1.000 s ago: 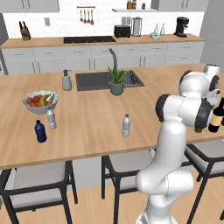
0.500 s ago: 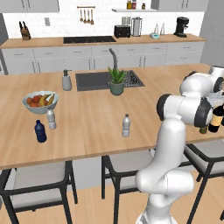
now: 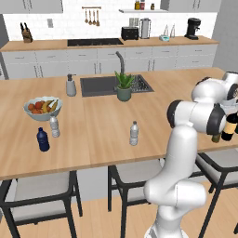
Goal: Move the plastic bottles in the middle to the plastics group, and the glass bottles in the middle to the glass group.
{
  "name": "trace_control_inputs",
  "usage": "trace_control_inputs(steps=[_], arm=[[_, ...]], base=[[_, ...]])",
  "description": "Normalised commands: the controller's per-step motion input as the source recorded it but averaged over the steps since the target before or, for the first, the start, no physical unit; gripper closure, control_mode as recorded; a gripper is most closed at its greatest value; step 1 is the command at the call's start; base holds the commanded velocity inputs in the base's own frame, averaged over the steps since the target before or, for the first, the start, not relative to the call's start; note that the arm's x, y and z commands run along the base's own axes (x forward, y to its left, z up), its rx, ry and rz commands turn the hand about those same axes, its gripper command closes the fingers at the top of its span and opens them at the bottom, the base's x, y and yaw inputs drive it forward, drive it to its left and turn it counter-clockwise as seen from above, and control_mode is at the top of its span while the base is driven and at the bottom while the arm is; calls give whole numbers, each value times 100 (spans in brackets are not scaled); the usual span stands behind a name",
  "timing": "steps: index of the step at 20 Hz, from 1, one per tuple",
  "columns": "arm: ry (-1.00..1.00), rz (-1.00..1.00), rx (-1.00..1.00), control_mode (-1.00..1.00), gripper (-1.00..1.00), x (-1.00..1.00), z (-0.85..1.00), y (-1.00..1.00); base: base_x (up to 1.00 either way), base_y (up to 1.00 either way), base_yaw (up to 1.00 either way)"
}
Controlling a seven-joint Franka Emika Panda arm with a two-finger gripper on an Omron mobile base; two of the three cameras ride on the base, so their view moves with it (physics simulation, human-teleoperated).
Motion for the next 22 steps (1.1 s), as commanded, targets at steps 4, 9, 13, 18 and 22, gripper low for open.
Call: trace_control_inputs(steps=[4, 9, 13, 18, 22], arm=[[-4, 0, 0, -100, 100, 1, 0, 0], [-1, 0, 0, -100, 100, 0, -3, 0], [-1, 0, 0, -100, 100, 0, -5, 2], [-2, -1, 0, -100, 100, 4, 0, 6], [-2, -2, 0, -100, 100, 1, -2, 4]], base=[[0, 0, 0], [0, 0, 0], [0, 0, 0], [0, 0, 0], [0, 0, 0]])
